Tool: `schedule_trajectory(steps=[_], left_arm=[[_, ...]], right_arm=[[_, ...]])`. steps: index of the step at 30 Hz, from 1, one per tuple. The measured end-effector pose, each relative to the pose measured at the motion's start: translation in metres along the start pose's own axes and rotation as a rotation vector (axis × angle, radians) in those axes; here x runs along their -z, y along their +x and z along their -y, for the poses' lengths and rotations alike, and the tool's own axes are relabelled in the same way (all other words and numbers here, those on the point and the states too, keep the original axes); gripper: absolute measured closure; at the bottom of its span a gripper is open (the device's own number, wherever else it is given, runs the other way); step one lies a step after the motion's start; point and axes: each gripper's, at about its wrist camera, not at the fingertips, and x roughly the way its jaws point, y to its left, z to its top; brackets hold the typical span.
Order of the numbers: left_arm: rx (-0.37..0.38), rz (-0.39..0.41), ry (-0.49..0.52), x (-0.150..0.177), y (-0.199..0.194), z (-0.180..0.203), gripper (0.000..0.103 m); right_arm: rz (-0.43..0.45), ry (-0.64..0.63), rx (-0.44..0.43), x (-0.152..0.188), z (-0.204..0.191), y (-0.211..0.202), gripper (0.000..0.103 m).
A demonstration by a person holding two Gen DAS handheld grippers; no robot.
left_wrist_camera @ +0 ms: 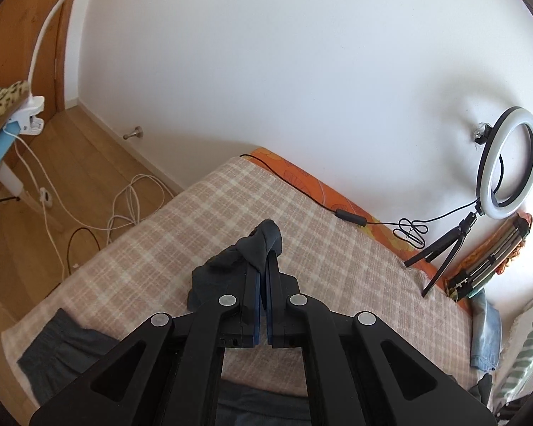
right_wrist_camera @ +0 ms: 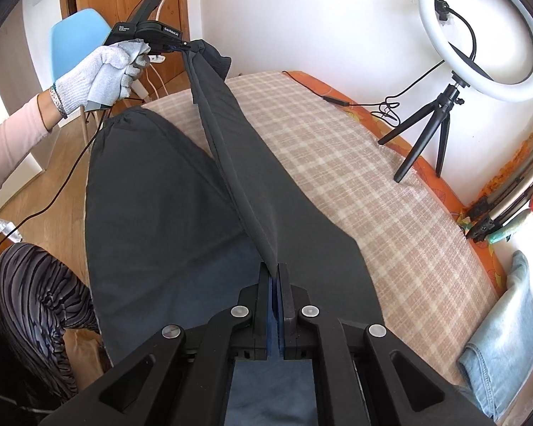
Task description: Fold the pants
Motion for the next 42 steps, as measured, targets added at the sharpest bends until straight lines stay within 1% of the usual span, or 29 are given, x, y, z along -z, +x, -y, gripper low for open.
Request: schedule_trajectory(steps=[6, 10, 13, 16, 19, 22, 24, 25, 27, 28, 32, 35, 36, 37, 39, 42], left_arm=[[0.011, -0.009, -0.032, 0.055, -0.044, -0.036, 0.102], [0.015, -0.024, -0.080, 0.094, -0.070, -0.060, 0.102], [-0.002, -0.043, -0.105, 0.121, -0.075, -0.078, 0.102], [0.007, -0.072, -0.167, 0.142, -0.073, -0.099, 0.102], [0.018, -0.077, -0.198, 0.153, -0.071, -0.112, 0.102], [0.050, -0.071, -0.210, 0.156, -0.070, -0.119, 0.100], [0.063, -0.052, -0.226, 0.155, -0.073, -0.126, 0.083], [0.074, -0.042, -0.238, 0.155, -0.074, -0.129, 0.078], [0.085, -0.036, -0.265, 0.149, -0.074, -0.135, 0.061], [0.089, -0.031, -0.278, 0.146, -0.073, -0.138, 0.060], [0.080, -0.022, -0.325, 0.132, -0.063, -0.146, 0.060], [0.028, -0.030, -0.335, 0.124, -0.052, -0.152, 0.060], [0.020, -0.032, -0.339, 0.122, -0.049, -0.153, 0.064], [0.013, -0.030, -0.343, 0.119, -0.046, -0.155, 0.065], [-0.015, -0.020, -0.335, 0.116, -0.044, -0.155, 0.095], [-0.037, 0.004, -0.322, 0.115, -0.046, -0.157, 0.098]], right_arm=[[-0.039, -0.021, -0.059, 0.042, -0.051, -0.010, 0.103], [-0.058, -0.014, -0.104, 0.065, -0.076, -0.013, 0.103], [-0.098, -0.013, -0.131, 0.082, -0.090, -0.003, 0.103], [-0.145, -0.019, -0.152, 0.096, -0.103, 0.011, 0.103], [-0.185, -0.046, -0.145, 0.103, -0.111, 0.028, 0.103], [-0.216, -0.040, -0.144, 0.109, -0.111, 0.041, 0.103], [-0.229, -0.043, -0.135, 0.110, -0.109, 0.045, 0.103], [-0.234, -0.041, -0.135, 0.111, -0.109, 0.046, 0.103], [-0.236, -0.034, -0.136, 0.111, -0.107, 0.047, 0.103], [-0.235, -0.033, -0.135, 0.111, -0.107, 0.046, 0.103], [-0.211, -0.009, -0.132, 0.108, -0.104, 0.043, 0.101], [-0.192, 0.013, -0.123, 0.107, -0.100, 0.041, 0.099], [-0.190, 0.020, -0.121, 0.106, -0.099, 0.041, 0.099], [-0.187, 0.030, -0.119, 0.107, -0.097, 0.041, 0.099], [-0.181, 0.048, -0.117, 0.106, -0.093, 0.042, 0.099], [-0.170, 0.061, -0.108, 0.104, -0.092, 0.044, 0.099]])
